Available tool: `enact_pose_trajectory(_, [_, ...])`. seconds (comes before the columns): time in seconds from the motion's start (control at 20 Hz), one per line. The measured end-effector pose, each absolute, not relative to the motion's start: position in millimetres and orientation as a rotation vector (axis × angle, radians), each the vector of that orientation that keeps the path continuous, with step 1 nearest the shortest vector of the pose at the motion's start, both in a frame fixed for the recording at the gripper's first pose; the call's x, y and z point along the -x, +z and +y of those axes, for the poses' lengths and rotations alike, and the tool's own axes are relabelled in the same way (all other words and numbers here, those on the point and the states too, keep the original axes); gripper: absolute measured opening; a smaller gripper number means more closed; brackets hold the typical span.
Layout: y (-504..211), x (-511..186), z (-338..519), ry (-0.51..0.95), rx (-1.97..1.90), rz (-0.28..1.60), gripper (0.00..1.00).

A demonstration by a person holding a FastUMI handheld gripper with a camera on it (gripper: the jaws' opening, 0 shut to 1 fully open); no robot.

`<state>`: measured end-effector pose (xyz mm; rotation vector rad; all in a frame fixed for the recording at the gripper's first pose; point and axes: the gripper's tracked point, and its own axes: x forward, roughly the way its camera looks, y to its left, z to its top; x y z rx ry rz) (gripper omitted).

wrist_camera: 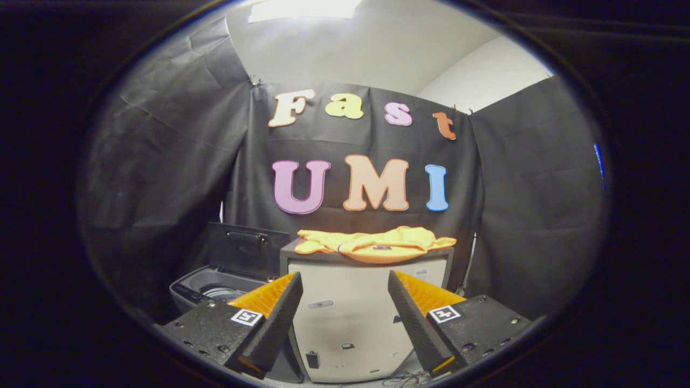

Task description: Put the clothes into the washing machine and then close the washing machine lid.

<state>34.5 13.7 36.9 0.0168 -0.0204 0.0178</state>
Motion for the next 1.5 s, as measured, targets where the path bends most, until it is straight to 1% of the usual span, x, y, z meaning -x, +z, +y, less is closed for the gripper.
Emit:
enact_pose_trajectory(0.4, [61, -83, 18, 0.033, -0.037, 0.057, 0.97])
enact_pose_trajectory(0.65, [73, -140, 9, 0.045, -0.051, 0.121, 0.97])
enact_pose_trajectory(1.0, [46, -240, -20, -0.021, -0.083, 0.306, 0.97])
enact_pose_trajectory(1.1, [38, -268, -16, 0.005, -0.116, 0.387, 0.97])
enact_pose_trajectory(1.2, [19, -286, -18, 0.02, -0.103, 0.497, 0.95])
enact_pose_trajectory(1.35, [-10, -305, -36, -0.014, -0.057, 0.63, 0.96])
enact_pose_trajectory(1.5, [-24, -320, -45, -0.042, -0.087, 0.677, 0.96])
